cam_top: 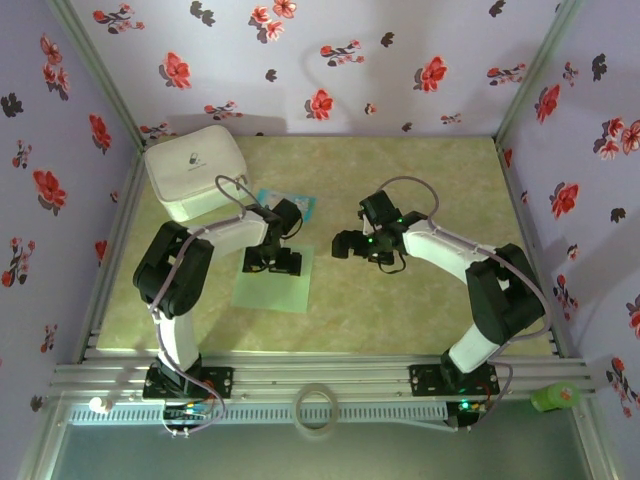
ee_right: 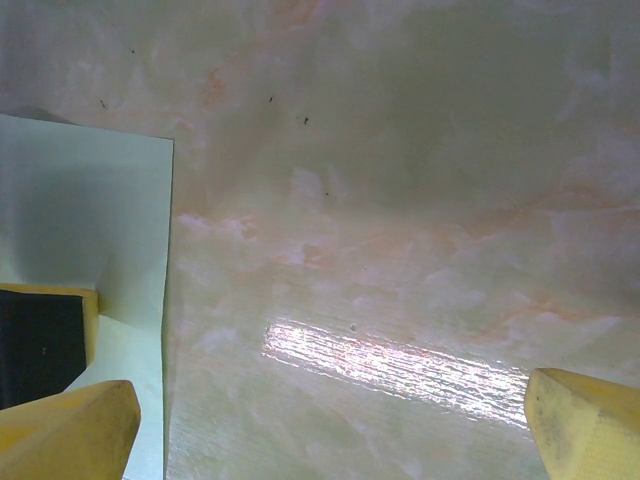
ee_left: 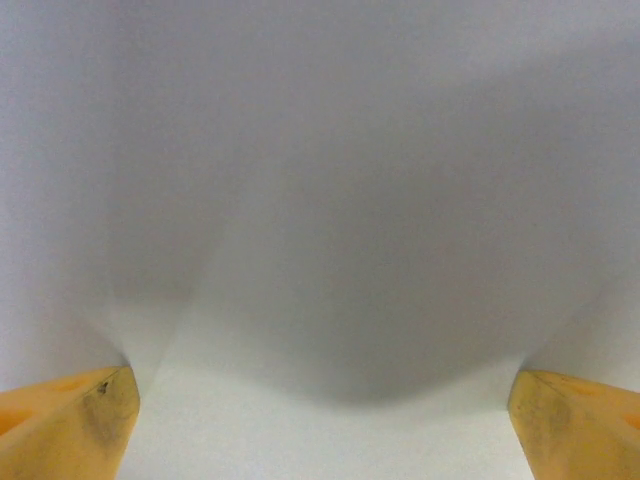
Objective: Fold a paper plane with a square sheet of paper (pick it up from the middle)
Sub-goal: First fold the square sheet of paper in half at the center of the table.
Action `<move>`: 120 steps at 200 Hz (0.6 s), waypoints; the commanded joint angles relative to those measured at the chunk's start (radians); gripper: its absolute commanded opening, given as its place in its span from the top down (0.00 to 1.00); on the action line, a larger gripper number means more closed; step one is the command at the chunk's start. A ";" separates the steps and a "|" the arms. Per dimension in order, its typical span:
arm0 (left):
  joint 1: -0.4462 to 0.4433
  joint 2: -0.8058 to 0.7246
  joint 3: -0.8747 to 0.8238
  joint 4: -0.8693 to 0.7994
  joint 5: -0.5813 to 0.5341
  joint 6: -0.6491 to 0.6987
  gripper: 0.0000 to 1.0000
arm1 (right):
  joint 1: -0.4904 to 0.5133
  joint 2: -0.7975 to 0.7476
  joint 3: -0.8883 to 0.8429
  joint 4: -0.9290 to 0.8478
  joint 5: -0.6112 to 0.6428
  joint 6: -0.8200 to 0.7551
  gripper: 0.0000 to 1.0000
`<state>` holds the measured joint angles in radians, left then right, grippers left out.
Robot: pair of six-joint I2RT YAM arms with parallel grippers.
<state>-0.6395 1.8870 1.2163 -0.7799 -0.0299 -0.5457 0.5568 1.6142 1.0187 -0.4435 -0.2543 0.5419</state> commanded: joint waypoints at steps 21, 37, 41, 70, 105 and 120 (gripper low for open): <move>-0.020 0.057 -0.023 -0.015 0.010 0.000 0.07 | 0.008 -0.003 0.021 -0.006 0.019 -0.010 0.01; -0.023 0.043 -0.019 -0.015 0.010 -0.002 0.11 | 0.008 -0.003 0.021 -0.007 0.020 -0.010 0.01; -0.025 0.040 -0.018 -0.015 0.009 -0.002 0.12 | 0.008 -0.003 0.022 -0.008 0.020 -0.010 0.01; -0.034 0.022 -0.003 -0.012 0.005 -0.007 0.24 | 0.008 -0.009 0.026 -0.009 0.033 -0.010 0.01; -0.050 0.007 0.032 -0.019 -0.007 -0.014 0.43 | 0.008 -0.044 0.017 -0.008 0.085 -0.008 0.01; -0.056 -0.002 0.045 -0.022 -0.015 -0.021 0.47 | 0.008 -0.060 0.011 -0.010 0.113 -0.003 0.01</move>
<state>-0.6785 1.8866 1.2297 -0.7738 -0.0326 -0.5537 0.5575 1.6035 1.0195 -0.4435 -0.2085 0.5419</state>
